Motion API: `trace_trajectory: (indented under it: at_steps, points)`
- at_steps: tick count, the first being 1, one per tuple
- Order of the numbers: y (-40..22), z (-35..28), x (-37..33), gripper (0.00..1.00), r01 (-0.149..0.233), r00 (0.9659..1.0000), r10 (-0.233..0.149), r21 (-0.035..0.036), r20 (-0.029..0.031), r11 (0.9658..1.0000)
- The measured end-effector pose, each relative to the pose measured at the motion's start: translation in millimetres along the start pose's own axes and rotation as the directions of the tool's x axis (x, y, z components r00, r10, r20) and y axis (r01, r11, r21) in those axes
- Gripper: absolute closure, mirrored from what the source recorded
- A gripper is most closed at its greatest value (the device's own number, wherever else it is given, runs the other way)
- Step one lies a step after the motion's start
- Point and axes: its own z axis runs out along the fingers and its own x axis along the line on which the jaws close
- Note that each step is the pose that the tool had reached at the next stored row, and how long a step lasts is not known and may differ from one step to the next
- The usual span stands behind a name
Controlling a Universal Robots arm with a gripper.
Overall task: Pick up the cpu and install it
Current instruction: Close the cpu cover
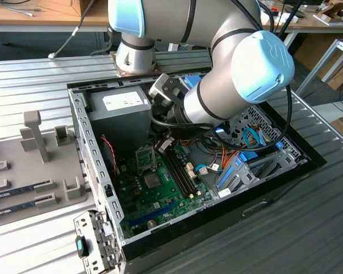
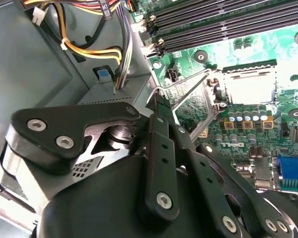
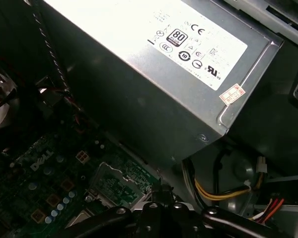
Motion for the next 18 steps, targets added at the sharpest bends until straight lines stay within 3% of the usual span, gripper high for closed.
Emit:
trace_trajectory:
  at_steps: [18]
  points:
    - [-17.1, -9.5, 16.1, 0.89, 0.004, 0.9999, -0.004, -0.0191, 0.016, 0.9998]
